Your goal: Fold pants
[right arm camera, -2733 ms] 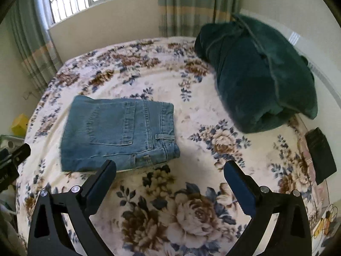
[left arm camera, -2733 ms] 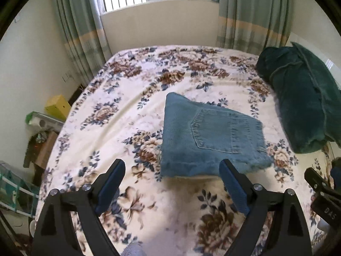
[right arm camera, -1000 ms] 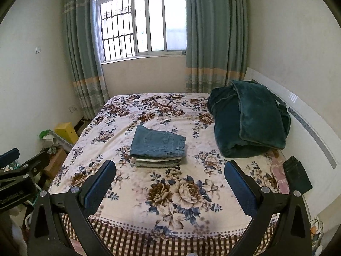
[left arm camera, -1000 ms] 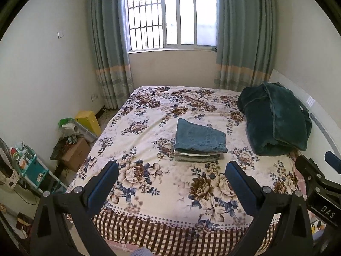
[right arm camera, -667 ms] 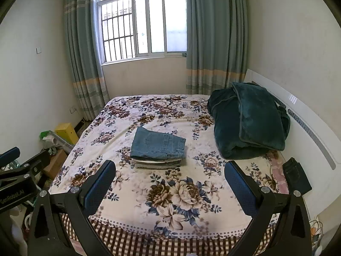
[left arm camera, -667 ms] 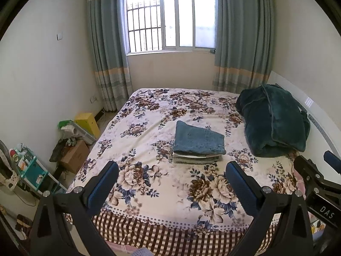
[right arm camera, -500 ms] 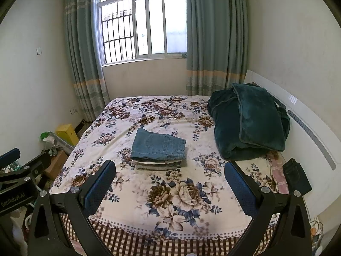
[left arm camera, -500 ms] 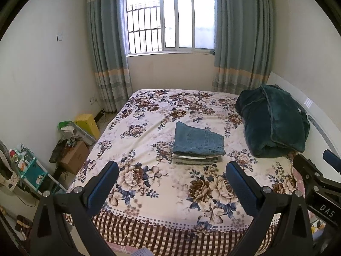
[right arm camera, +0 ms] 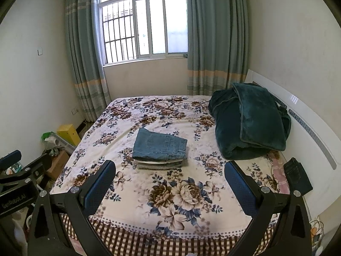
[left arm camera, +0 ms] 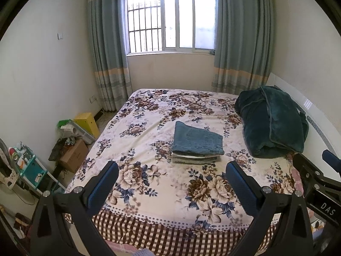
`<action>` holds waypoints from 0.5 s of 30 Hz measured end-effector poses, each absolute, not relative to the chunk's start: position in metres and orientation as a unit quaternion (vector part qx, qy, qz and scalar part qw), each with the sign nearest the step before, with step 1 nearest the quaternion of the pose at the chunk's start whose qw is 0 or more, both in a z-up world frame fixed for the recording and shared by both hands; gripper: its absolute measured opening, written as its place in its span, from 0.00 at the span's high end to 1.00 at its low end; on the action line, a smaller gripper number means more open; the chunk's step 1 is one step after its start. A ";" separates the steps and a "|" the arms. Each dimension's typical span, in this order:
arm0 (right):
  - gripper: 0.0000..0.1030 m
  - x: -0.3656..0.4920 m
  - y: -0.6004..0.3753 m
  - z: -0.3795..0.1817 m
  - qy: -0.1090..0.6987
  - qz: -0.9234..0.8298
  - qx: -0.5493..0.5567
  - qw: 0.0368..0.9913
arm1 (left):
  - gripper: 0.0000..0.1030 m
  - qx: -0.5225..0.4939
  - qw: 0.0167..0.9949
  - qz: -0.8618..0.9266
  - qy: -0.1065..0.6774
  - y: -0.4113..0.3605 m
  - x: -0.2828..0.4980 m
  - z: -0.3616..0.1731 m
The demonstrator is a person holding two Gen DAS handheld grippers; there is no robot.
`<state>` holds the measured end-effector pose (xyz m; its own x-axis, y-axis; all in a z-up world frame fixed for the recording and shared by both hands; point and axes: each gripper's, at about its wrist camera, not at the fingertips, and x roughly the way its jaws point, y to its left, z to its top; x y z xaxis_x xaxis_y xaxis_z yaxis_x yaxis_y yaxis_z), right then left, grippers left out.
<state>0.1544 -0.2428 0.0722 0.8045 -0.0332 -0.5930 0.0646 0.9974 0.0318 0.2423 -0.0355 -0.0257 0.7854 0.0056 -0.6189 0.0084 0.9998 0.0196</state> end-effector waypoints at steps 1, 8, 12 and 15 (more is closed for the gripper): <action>0.00 0.154 -0.243 0.072 0.312 -0.026 0.026 0.949 | 0.00 0.011 0.945 0.001 0.328 -0.036 0.241 -0.026; 0.00 0.152 -0.242 0.073 0.311 -0.027 0.027 0.950 | 0.00 0.011 0.945 0.005 0.326 -0.036 0.238 -0.024; 0.00 0.151 -0.240 0.075 0.310 -0.026 0.027 0.950 | 0.00 0.010 0.946 0.007 0.325 -0.036 0.236 -0.023; 0.00 0.150 -0.240 0.074 0.311 -0.026 0.027 0.950 | 0.00 0.010 0.946 0.008 0.324 -0.036 0.235 -0.022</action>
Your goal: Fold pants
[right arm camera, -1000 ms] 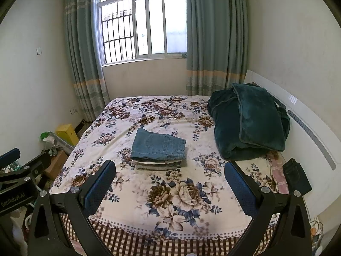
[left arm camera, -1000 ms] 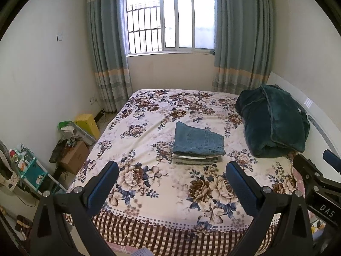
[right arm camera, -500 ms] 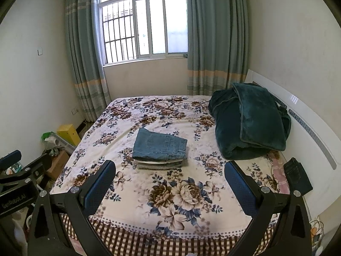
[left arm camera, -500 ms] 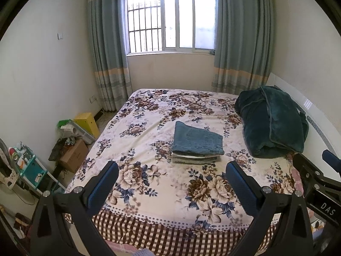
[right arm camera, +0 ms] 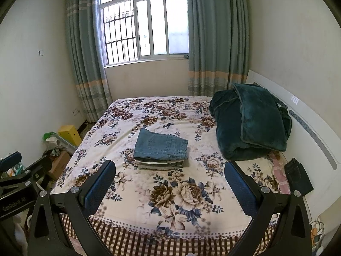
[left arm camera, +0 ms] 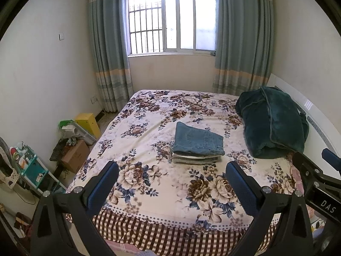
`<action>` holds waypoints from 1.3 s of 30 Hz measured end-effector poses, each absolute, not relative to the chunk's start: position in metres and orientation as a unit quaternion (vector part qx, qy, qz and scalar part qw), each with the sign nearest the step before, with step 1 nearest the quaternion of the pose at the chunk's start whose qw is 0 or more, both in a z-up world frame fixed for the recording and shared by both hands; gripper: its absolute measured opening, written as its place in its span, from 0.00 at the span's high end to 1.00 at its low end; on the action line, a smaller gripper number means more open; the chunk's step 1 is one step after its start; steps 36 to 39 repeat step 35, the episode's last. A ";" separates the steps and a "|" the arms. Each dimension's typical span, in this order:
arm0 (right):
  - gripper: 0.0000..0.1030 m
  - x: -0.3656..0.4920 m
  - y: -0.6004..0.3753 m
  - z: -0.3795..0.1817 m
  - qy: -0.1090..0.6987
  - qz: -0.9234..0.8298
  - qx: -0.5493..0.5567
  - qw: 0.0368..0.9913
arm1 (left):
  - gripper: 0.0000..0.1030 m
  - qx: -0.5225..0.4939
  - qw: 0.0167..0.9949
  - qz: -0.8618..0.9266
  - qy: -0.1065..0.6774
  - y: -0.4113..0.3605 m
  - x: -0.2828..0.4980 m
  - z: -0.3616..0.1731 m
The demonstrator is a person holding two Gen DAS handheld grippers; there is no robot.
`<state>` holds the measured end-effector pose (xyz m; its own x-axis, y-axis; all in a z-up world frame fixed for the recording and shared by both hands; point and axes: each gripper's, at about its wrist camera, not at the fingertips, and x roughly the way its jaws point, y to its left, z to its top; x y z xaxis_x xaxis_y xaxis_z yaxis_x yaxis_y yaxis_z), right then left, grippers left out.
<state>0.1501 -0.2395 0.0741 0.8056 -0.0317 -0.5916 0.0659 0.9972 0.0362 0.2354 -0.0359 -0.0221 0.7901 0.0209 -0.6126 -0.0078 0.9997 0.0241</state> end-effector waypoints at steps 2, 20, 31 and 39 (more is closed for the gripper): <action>0.00 0.150 -0.239 0.074 0.311 -0.026 0.026 0.950 | 0.00 0.010 0.946 0.006 0.325 -0.036 0.235 -0.022; 0.00 0.150 -0.232 0.072 0.312 -0.025 0.024 0.949 | 0.00 0.009 0.946 0.006 0.324 -0.038 0.235 -0.020; 0.00 0.147 -0.230 0.071 0.311 -0.027 0.025 0.950 | 0.00 0.008 0.946 0.005 0.323 -0.037 0.235 -0.020; 0.00 0.147 -0.229 0.072 0.311 -0.027 0.025 0.950 | 0.00 -0.001 0.946 0.000 0.323 -0.039 0.233 -0.018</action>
